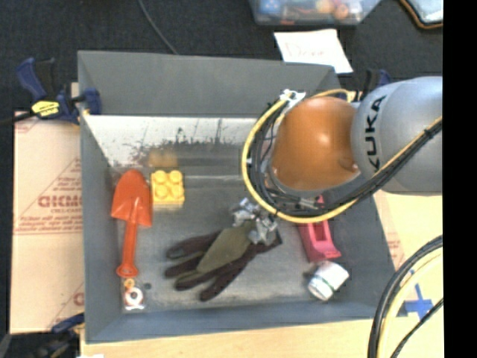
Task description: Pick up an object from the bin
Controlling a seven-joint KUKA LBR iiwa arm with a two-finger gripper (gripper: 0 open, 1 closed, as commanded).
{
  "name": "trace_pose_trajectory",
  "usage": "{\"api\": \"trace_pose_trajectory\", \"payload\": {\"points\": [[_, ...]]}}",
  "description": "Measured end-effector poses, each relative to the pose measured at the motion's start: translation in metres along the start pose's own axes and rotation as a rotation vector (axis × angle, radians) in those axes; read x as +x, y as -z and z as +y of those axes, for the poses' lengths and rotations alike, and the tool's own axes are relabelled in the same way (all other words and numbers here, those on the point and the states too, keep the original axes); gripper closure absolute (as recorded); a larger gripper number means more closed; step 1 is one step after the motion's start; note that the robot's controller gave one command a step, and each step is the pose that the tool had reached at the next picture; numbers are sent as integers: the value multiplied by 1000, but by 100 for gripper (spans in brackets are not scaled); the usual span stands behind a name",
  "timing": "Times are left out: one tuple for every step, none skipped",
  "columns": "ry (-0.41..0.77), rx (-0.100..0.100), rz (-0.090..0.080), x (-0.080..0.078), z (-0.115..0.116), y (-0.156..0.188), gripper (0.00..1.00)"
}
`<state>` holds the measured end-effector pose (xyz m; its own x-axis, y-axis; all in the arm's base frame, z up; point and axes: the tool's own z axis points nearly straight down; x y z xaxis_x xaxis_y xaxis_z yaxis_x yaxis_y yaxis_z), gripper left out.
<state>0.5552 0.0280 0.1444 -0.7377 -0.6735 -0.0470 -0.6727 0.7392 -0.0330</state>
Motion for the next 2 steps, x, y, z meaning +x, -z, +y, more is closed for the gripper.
{"api": "trace_pose_trajectory", "payload": {"points": [[-2,-9,8,2,9,8,100],[-43,-5,0,4,4,25,100]]}}
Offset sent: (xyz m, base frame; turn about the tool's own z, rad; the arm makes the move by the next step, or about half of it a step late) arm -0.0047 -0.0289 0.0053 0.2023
